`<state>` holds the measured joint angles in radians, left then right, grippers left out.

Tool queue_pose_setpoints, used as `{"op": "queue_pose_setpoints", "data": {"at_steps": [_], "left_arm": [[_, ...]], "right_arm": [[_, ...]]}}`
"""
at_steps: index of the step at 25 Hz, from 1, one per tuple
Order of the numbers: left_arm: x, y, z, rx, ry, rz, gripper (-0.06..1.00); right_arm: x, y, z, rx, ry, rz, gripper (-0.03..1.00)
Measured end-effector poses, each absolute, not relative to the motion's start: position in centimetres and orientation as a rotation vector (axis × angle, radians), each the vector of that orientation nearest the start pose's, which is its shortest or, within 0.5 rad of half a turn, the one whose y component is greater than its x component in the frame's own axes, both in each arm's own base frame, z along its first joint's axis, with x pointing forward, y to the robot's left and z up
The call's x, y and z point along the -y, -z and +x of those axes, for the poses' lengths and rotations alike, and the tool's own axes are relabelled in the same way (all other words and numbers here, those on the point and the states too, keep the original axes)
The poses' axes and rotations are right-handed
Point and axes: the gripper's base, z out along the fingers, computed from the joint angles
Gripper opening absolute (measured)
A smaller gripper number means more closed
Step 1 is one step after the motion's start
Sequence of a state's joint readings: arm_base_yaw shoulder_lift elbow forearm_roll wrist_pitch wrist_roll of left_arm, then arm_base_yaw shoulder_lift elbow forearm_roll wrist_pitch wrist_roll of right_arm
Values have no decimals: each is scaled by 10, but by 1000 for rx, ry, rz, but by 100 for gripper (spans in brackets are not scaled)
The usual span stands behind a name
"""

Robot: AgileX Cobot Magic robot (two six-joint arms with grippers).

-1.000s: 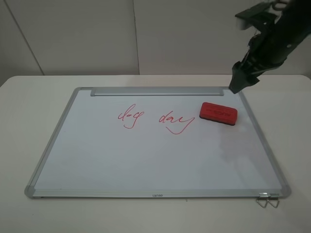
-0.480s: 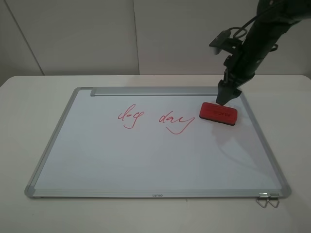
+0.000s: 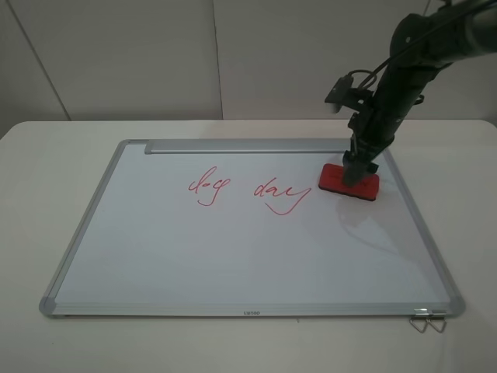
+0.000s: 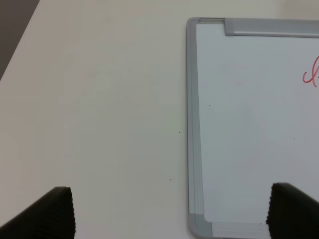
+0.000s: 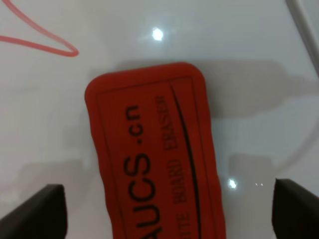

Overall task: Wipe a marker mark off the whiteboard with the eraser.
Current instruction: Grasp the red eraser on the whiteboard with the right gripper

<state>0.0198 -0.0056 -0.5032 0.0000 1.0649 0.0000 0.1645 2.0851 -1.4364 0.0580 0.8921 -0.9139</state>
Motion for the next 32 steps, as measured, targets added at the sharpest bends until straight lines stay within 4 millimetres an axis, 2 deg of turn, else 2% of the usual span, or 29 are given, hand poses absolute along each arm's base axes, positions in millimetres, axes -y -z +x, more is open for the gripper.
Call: {"op": "queue_pose_setpoints", "data": {"at_steps": [13,26,28,31,32], "left_arm": [[0,-278,-6,-2040,-12,-20,77],[0,-278,-6,-2040,-12,-20,77],[0,-278,-6,-2040,-12,-20,77],[0,-278,-6,-2040,-12,-20,77],[0,-278,-6,-2040,-12,-20,77]], "right_arm": [[-71,-117,404,-2628,-13,-1548,75],[-71,-107,405,-2642,-23,-1557,75],[-71,-107,405,-2642,-23,-1558,70],[-71,-107,405,-2642,-23,-1558,52],[-71,-107,405,-2642,-23,-1558,52]]}}
